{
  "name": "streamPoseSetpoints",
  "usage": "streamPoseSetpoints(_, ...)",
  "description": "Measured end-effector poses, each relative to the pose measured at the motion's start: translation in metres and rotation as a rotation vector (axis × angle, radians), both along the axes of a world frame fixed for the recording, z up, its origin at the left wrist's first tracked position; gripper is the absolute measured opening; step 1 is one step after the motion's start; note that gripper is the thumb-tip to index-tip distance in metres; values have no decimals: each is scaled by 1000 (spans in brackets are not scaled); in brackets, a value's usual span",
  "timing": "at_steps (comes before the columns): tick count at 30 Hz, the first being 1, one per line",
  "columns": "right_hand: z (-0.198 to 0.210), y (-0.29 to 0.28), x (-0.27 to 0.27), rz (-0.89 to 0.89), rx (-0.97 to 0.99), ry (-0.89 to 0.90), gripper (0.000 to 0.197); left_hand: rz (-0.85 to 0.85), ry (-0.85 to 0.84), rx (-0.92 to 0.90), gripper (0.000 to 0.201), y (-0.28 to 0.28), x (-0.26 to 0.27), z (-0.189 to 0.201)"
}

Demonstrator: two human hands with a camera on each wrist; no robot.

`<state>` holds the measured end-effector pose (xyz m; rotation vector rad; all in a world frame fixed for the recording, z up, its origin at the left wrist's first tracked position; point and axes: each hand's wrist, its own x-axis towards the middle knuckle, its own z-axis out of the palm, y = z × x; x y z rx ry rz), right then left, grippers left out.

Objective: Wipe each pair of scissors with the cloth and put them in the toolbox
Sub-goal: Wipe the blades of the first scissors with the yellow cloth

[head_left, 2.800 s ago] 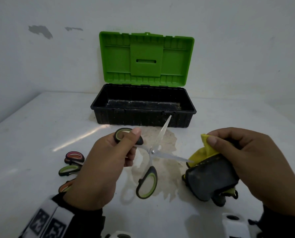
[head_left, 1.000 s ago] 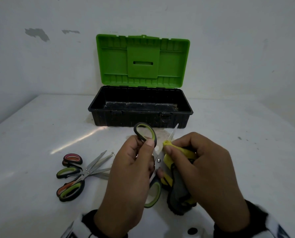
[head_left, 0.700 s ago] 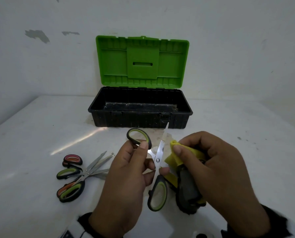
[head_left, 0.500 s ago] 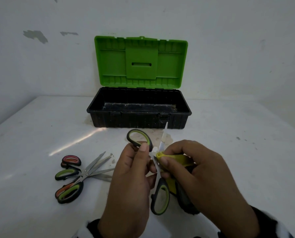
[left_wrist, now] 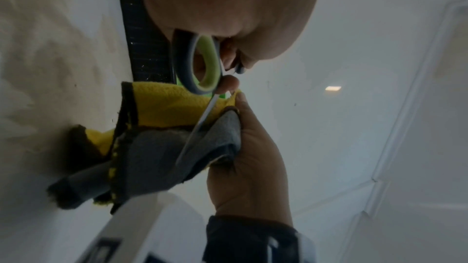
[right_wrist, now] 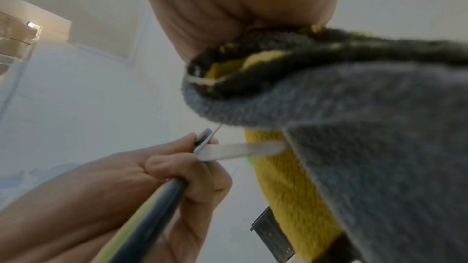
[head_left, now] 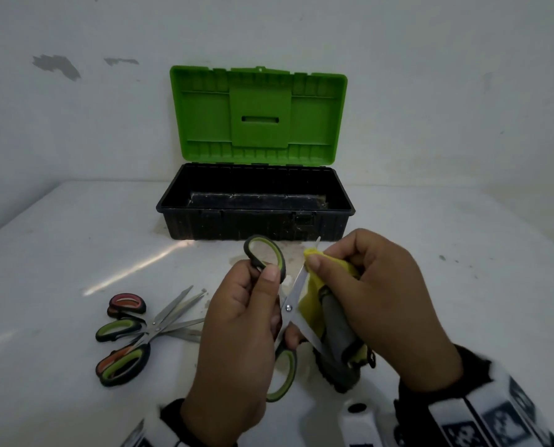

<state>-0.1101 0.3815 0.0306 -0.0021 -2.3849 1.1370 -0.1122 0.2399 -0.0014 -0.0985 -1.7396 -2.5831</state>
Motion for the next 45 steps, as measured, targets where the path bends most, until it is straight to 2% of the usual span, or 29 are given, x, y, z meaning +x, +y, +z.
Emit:
streamPoseSetpoints(4, -6, -7, 10, 54, 17, -26, 20, -23, 48, -17, 28, -4, -2, 1)
streamPoseSetpoints(10, -6, 3, -1, -18, -115, 10, 20, -60, 84, -95, 34, -8, -7, 0)
streamPoseSetpoints(16, -6, -1, 6, 49, -128, -52, 20, -86, 115, -128, 24, -9, -7, 0)
streamPoseSetpoints(22, 2, 8, -4, -30, -233, 11, 22, -94, 131, -148, 27, -8, -5, 0)
streamPoseSetpoints(28, 0, 4, 8, 33, -241, -61, 21, -136, 191, -168, 23, -11, -4, 3)
streamPoseSetpoints(35, 1, 18, -12, -67, -340, -30, 24, -105, 112, -195, 26, -11, -4, 2)
streamPoseSetpoints(39, 3, 23, -5, -81, -397, -32, 25, -70, 134, -234, 28, -14, -7, 1)
streamPoseSetpoints(45, -5, 0, 12, 10, -234, -84, 23, -41, 287, -404, 23, -10, -7, 1)
